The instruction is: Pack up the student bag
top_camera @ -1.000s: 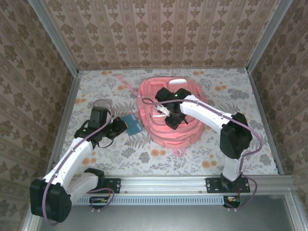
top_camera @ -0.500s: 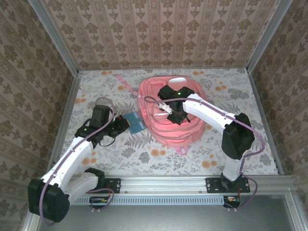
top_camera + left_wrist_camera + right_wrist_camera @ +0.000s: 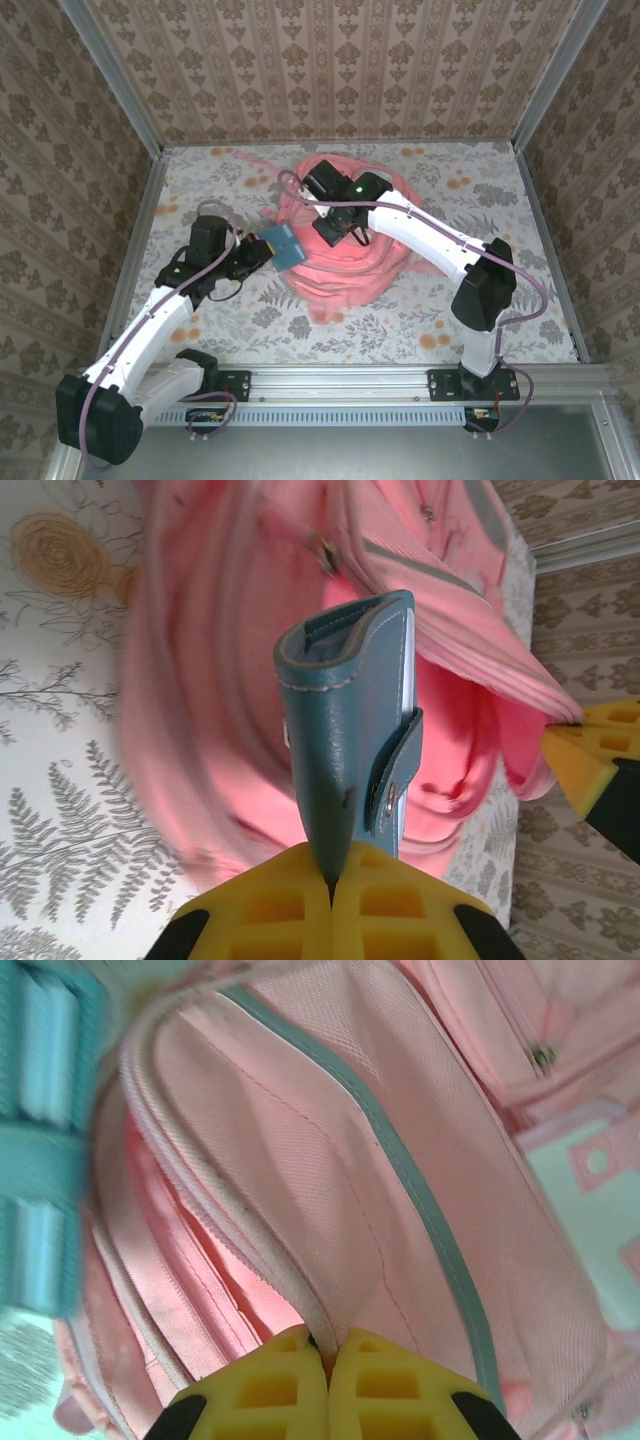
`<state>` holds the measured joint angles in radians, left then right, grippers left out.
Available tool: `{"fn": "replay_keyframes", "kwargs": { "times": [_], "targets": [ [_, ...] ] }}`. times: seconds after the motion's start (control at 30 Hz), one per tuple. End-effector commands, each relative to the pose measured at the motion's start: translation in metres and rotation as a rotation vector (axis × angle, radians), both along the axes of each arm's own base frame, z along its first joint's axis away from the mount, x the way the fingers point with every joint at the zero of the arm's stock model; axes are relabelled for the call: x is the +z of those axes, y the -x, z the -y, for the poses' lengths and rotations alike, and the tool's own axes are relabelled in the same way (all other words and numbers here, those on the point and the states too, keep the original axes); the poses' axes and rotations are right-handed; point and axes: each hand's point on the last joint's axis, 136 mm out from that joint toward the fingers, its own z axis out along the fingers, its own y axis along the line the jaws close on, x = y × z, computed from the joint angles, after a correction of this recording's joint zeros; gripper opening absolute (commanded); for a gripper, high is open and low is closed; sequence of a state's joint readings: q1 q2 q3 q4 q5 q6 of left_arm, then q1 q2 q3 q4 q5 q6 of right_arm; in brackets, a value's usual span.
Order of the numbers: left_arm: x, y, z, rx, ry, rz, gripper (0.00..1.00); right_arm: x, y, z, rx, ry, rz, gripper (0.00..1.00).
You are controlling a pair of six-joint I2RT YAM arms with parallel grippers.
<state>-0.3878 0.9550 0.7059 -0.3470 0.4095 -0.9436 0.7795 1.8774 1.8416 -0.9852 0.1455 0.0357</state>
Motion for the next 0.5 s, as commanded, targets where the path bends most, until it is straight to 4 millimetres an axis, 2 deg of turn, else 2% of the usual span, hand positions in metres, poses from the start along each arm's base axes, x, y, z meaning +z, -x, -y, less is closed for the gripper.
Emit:
{"fn": "replay_keyframes", "kwargs": {
  "times": [0.0, 0.13, 0.4, 0.47],
  "targets": [
    [0.014, -0.001, 0.009, -0.015, 0.071, 0.036, 0.0, 0.026, 0.0, -0.052, -0.023, -0.25, -0.029, 0.04],
    [0.005, -0.004, 0.01, -0.003, 0.069, -0.002, 0.0, 0.026, 0.003, -0.066, -0.012, -0.282, -0.059, 0.04],
    [-0.028, -0.008, 0.017, 0.071, 0.059, -0.108, 0.0, 0.024, 0.0, -0.064, -0.046, -0.274, -0.061, 0.04],
    [-0.029, -0.006, 0.031, 0.043, 0.077, -0.105, 0.0, 0.022, 0.0, -0.064, -0.05, -0.274, -0.065, 0.04]
  ]
}}
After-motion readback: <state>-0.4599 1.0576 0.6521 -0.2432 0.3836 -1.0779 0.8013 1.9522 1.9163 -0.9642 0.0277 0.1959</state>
